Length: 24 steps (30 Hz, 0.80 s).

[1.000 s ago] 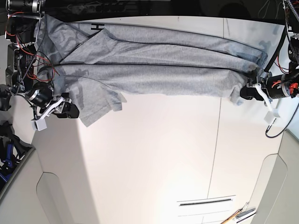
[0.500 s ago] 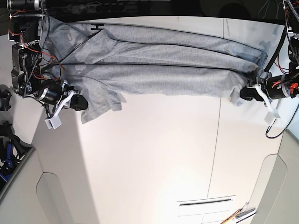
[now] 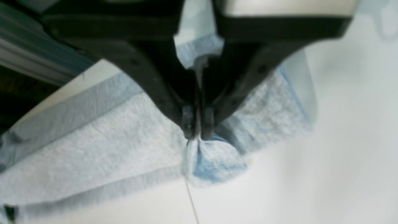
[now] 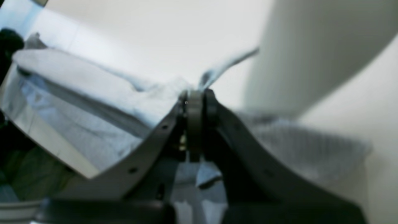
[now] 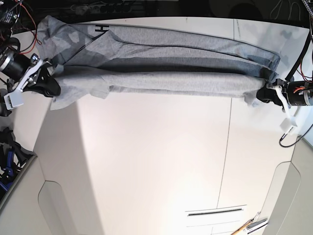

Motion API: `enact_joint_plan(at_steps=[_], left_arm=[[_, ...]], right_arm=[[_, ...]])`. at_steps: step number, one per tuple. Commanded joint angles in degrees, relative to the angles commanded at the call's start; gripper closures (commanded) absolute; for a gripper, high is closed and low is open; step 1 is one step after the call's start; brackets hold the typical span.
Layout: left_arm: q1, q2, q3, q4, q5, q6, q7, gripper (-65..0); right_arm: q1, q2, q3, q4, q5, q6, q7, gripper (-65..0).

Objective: Fold the T-shirt properly
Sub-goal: 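Fold the grasped side edge over the shirt lengthwise with both grippers, then grasp the folded strip's end with the left gripper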

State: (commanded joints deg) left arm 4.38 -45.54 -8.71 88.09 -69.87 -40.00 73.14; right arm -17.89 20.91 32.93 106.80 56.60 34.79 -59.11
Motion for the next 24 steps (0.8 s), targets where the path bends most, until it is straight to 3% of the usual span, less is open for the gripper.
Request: enact_joint_plan(at_steps=[3,7,8,10,11,13,18,19,20,22,24], left_arm=[[2.84,-0.2,0.0,0.24,0.2,0.0,-0.11,0.0],[6.23,-0.15,0.0,0.24,0.76,0.0,-3.26,0.0],[6.32,-0.02,0.0,0.24,1.49,0.0,-3.48,-5.0],[6.25,-0.02,0.0,0.24,1.66,0.0,-3.54,-17.8],[6.23,-0.04,0.0,0.26,1.38,0.0,-3.78,-21.8],[6.25,0.02,-0.55,0.31,-0.31,0.0,-3.69,-22.7],[6.78,1.33,-10.1,0.83,-4.96,0.0,-2.1,-22.7],[7.58,1.49,-12.72,0.83,-5.22,0.0,-1.97,-22.7],[8.74,1.75,-15.02,0.83,-5.55,0.0,-1.95,-24.2],[11.52,2.05,-17.57,0.81,-6.43,0.0,-2.01,-35.2],[13.6,2.58,-17.73,0.66,-4.2,0.0,-3.85,-42.9]], right_arm=[[-4.83,-0.13,0.44,0.33,-0.15,-0.04,1.38,0.0],[-7.56,-1.9,0.44,-0.59,-4.94,-0.33,4.02,0.0],[-7.52,-2.21,0.42,-1.16,-5.27,-0.46,4.04,0.0],[-7.52,-2.34,0.44,-1.53,-6.19,-0.48,5.53,-22.5],[-7.48,-2.32,0.44,-1.51,-6.67,-0.5,5.79,-30.5],[-7.13,-2.32,0.46,-1.42,-6.58,-0.5,5.73,-33.8],[-7.04,-2.93,0.59,1.11,-3.82,-0.48,5.73,-33.5],[-7.02,-3.37,0.59,1.88,-3.63,-0.44,5.75,-31.0],[-6.91,-3.96,0.59,2.4,-3.65,-0.42,5.77,-24.1],[-6.08,-5.38,0.57,2.43,-3.8,-0.35,5.77,0.0],[-4.87,-7.04,0.52,2.25,-3.89,-0.26,6.54,0.0]])
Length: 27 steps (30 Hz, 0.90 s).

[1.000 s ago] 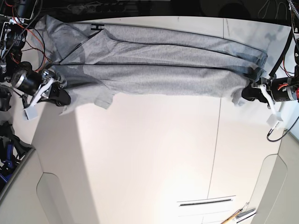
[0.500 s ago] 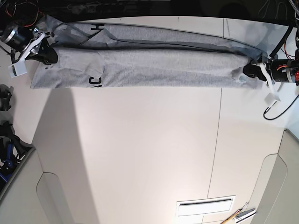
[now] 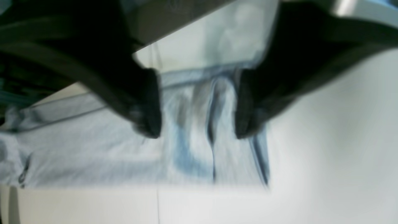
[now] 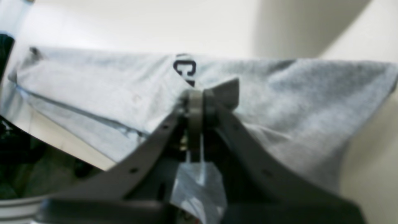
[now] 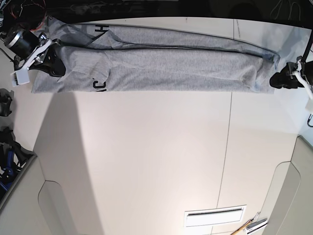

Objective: Fold the T-shirt properly
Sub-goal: 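Grasp the folded strip's end with the left gripper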

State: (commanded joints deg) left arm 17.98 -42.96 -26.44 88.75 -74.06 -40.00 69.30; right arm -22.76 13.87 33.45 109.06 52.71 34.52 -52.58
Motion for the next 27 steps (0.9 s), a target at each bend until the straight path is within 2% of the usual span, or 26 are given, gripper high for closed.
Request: enact_joint_plan(at_steps=[3,5,7,10,11,14,21,24,27], left_arm=[[2.12,2.32,0.02,-0.55,9.7,0.0,-7.69,-43.7],[2.21,3.67,0.02,-0.9,14.99,0.0,-10.58,-43.7],[2.19,3.98,0.02,-1.14,16.24,0.0,-12.76,-43.7],[2.21,4.2,0.24,-1.38,18.03,0.0,-13.6,-43.8],[2.21,4.24,0.24,-1.57,18.21,0.0,-13.75,-45.6],[2.19,5.22,0.28,-2.56,18.14,0.0,-13.86,-47.7],[2.19,8.07,0.28,-7.04,15.37,0.0,-13.73,-47.6],[2.19,8.2,0.28,-7.54,9.22,0.0,-10.97,-47.6],[2.19,8.2,0.28,-7.54,0.74,0.0,-4.24,-47.6]], right_arm=[[0.68,-0.66,-1.27,-1.97,-1.44,0.0,2.08,0.0],[0.68,-0.61,-3.13,-4.52,-3.91,-0.02,2.73,0.0],[0.68,-0.55,-5.51,-8.0,-4.31,0.0,2.91,0.0],[0.7,-0.55,-9.22,-13.99,-4.31,0.0,3.82,0.0],[0.7,-0.55,-10.19,-15.93,-4.31,0.0,4.66,0.0],[0.87,-0.57,-11.74,-19.56,-4.22,-0.02,6.54,0.0],[3.13,-0.57,-11.82,-20.24,-4.24,-0.04,6.27,0.0],[3.93,-0.57,-11.82,-20.24,-4.26,-0.04,6.27,0.0],[4.17,-0.57,-11.82,-20.24,-4.09,-0.04,6.27,0.0]])
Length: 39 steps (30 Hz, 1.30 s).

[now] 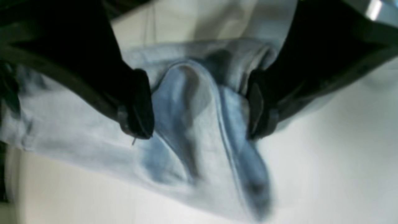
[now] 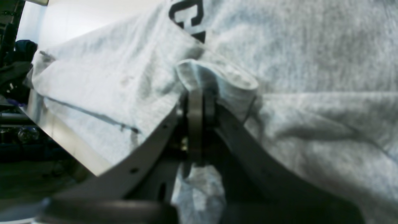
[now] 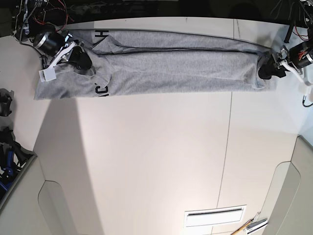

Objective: Fold the T-shirt properly
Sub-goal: 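Grasp the folded strip's end with the left gripper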

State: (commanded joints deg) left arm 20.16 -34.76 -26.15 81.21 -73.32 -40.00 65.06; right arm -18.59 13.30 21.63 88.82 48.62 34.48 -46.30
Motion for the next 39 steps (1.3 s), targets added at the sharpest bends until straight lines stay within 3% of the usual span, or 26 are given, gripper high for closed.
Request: enact_joint_plan(at_steps=[3,5,8,9,14,18,25,28,31,33,36,39], left_arm=[[0.0,0.0,0.0,0.0,-4.48,0.0,2.67,-47.4],[0.0,0.0,0.0,0.0,-4.44,0.0,2.05,-40.7],[-0.02,0.0,0.0,0.0,-4.39,0.0,1.09,-8.0],[-0.17,0.0,0.0,0.0,-4.39,0.0,0.72,0.0],[-1.9,-0.68,-0.24,1.36,-2.4,0.0,-2.27,0.0],[-4.39,-0.63,-0.35,4.11,-1.09,0.0,-2.54,0.0],[-5.22,-0.66,-0.57,12.0,14.03,0.0,-9.4,0.0],[-4.46,-0.61,-0.55,20.11,17.51,0.0,-8.61,0.0],[-1.99,-0.02,0.31,29.9,17.44,0.41,-7.96,0.0],[-0.52,1.66,2.51,36.09,17.59,1.63,-7.82,0.0],[-0.35,7.13,9.68,40.33,21.18,4.38,-8.76,0.0],[-0.35,12.52,18.03,40.35,28.76,7.55,-12.61,0.0]], right_arm=[[0.17,0.0,0.0,0.0,0.04,0.0,0.02,0.0],[0.15,0.0,0.0,0.0,0.07,0.0,0.02,0.0],[0.15,0.0,0.0,0.04,1.03,0.0,0.0,0.0],[0.15,0.0,0.0,0.13,2.05,0.0,-0.02,0.0],[0.17,0.02,0.15,3.21,4.5,0.02,-0.46,0.0],[0.15,0.0,1.22,8.46,4.5,0.02,-3.89,0.0],[0.15,0.0,5.79,15.89,3.56,0.02,-6.49,0.0],[0.13,0.0,9.14,16.17,3.13,0.02,-6.43,-12.3],[0.13,0.0,12.35,16.17,2.27,-0.02,-6.45,-12.8],[0.13,0.02,14.51,16.17,2.16,-0.04,-6.45,-12.8],[0.13,0.04,17.18,16.17,2.38,-0.04,-6.43,-15.2],[0.11,0.07,18.08,16.17,2.34,-0.04,-6.45,-29.1]])
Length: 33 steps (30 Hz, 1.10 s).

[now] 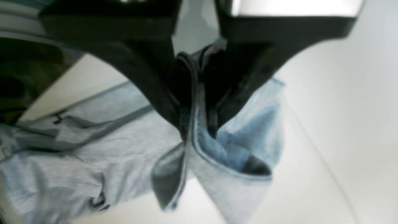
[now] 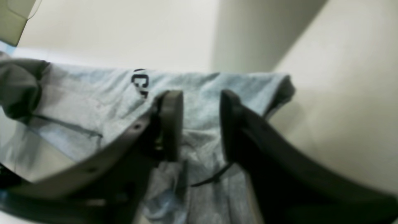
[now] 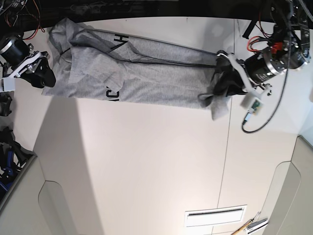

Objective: Fold the T-shirt properly
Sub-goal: 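Grasp the folded strip's end with the left gripper, then fold the strip end over toward the right gripper, release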

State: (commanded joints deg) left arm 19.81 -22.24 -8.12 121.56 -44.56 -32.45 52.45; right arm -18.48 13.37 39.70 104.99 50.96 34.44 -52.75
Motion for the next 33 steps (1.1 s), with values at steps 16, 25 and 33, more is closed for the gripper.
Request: enact_joint_plan(at_steps=[16,25,33], left_arm=[[-4.57,15.76,22.93,-12.46,10.73,2.69,-6.82,-39.2],[-4.59,20.79,26.47,-12.44,10.49,2.64,-4.59,-39.1],[-4.59,20.79,26.47,-11.56,10.49,0.83,-3.69,-39.1]], right_arm=[[-2.16,0.11,-0.04,-14.45,2.51,-0.11,0.22,-33.9],[-2.16,0.09,-0.33,-17.38,5.25,0.33,-0.04,-33.9],[-2.14,-0.11,-6.67,-17.38,4.7,0.31,0.26,-33.9]])
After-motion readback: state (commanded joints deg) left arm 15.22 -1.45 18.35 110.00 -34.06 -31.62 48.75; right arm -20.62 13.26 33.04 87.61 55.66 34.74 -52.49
